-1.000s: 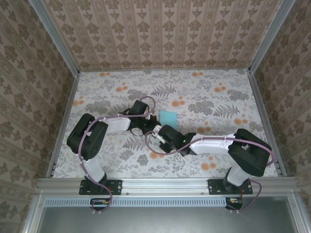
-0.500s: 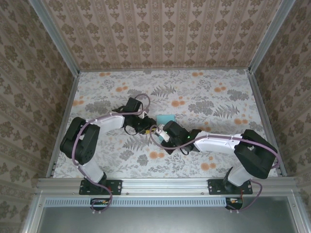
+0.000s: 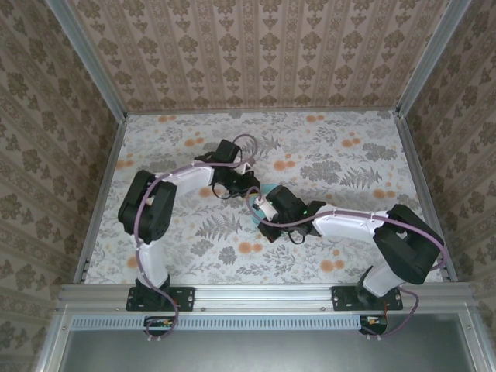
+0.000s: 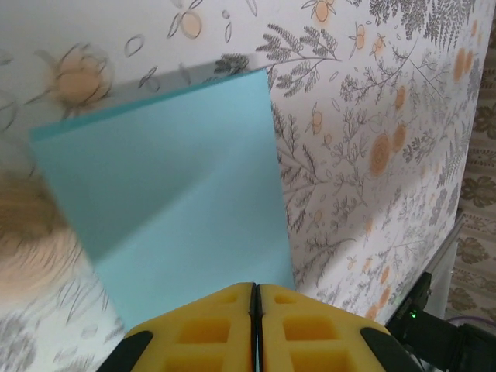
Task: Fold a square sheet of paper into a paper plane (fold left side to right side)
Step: Third fold the triangle at the center of the table.
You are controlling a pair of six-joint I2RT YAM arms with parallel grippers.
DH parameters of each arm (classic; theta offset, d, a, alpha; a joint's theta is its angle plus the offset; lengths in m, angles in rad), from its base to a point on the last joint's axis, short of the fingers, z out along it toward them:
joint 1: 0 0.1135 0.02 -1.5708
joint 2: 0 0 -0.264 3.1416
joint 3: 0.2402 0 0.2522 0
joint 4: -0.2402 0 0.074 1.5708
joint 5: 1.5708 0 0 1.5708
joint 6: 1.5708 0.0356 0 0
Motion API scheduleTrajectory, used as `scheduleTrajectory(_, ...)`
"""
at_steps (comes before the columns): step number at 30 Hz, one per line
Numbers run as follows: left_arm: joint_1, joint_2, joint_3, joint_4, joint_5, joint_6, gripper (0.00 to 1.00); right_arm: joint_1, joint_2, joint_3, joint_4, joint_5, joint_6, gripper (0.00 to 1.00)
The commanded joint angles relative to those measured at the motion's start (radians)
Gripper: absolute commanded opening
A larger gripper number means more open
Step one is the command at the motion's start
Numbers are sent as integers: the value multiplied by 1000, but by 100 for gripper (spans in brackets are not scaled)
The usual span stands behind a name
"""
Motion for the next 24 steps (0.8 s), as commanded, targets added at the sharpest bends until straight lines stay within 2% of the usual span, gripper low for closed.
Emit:
scheduleTrajectory(1, -17, 65, 70, -49, 43, 64, 10, -14, 26, 25, 20, -60, 33, 0)
scheduleTrajectory(14, -46, 192, 151, -94, 49, 139, 9, -62, 51, 18, 38, -102, 61, 0)
scheduleTrajectory(24, -53, 226, 150, -105, 34, 156, 6, -99, 67, 36, -20, 9, 41, 0)
